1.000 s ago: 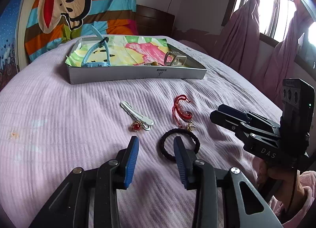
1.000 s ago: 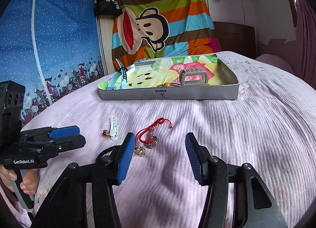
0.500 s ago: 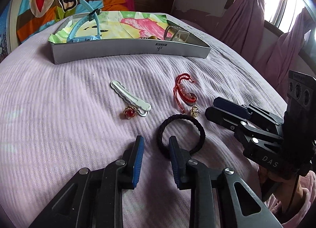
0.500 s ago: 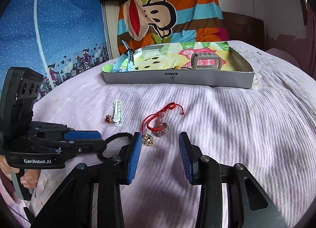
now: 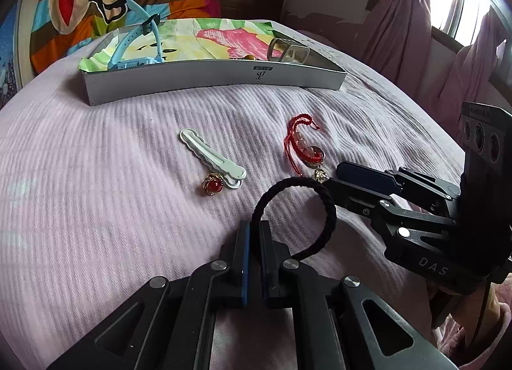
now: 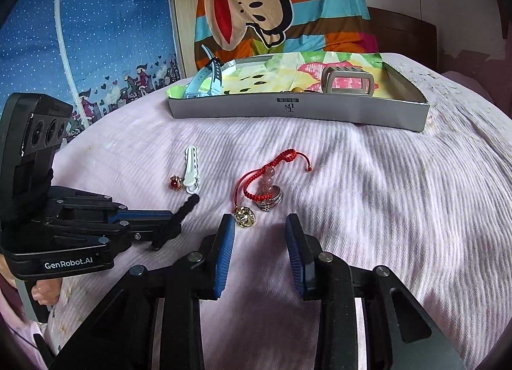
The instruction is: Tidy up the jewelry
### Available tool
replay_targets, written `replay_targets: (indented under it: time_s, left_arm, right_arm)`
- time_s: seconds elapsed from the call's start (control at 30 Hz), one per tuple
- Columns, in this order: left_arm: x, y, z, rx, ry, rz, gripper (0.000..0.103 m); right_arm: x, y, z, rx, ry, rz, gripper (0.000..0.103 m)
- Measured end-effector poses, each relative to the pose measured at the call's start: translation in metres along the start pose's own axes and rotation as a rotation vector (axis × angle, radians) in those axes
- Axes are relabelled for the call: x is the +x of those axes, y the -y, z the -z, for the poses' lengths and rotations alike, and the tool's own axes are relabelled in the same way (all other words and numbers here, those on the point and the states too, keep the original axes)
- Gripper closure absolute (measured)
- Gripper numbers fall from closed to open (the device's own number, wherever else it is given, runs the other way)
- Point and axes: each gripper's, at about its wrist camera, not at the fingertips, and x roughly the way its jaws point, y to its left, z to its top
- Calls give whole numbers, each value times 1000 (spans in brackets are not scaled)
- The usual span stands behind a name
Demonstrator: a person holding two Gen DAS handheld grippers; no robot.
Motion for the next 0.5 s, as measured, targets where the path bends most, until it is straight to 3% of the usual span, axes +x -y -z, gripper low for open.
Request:
replay_targets:
  time_s: [0.23,0.5]
  left_arm:
    - [-4,-9,2,-41,20,-1,98]
    - [-4,-8,2,-42,26,-5,98]
  right_arm:
    - [8,-2,-1,-1,-17,-24,74]
    - [15,-3,-2,1,-32,-37,85]
